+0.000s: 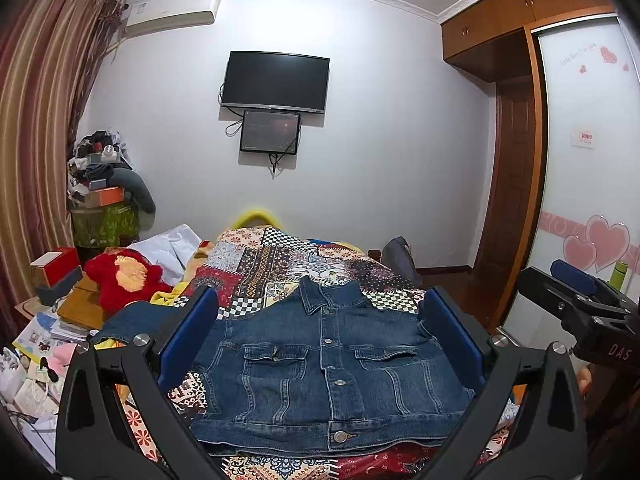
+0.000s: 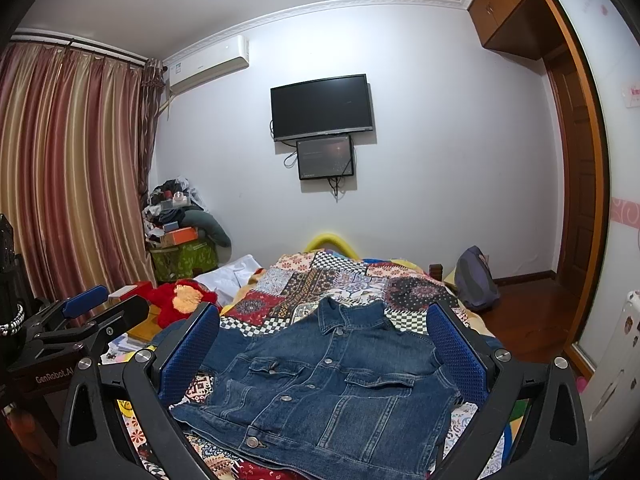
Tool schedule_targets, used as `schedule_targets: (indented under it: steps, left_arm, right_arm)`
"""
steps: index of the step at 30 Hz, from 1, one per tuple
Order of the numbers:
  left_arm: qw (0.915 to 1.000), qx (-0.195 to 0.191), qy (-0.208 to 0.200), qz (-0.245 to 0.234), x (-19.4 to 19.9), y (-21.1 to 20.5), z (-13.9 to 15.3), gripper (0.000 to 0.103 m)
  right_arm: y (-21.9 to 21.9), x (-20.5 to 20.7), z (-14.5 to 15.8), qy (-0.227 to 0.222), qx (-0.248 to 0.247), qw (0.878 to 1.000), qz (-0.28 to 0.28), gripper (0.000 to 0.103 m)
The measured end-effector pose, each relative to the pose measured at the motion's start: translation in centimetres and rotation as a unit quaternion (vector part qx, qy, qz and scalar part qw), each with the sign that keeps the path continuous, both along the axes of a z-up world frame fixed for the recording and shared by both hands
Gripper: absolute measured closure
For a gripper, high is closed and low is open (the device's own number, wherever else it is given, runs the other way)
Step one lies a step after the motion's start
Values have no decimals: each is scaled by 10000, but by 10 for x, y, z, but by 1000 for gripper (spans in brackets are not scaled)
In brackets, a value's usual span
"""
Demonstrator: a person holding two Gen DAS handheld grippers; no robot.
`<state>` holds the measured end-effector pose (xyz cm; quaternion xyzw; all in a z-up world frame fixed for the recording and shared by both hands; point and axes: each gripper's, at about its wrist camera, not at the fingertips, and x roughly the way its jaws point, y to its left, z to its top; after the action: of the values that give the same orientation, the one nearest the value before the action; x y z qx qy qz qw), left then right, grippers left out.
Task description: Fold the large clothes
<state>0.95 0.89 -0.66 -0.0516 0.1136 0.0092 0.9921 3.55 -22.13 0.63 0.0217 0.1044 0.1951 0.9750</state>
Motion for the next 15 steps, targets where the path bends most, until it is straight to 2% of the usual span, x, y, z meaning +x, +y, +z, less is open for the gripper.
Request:
schedule_targets:
  steps: [15]
  left_arm:
    - [10000, -15, 7, 13, 1, 2, -4, 0]
  right_arm:
    - [2, 2, -4, 25, -10, 10000, -1, 0]
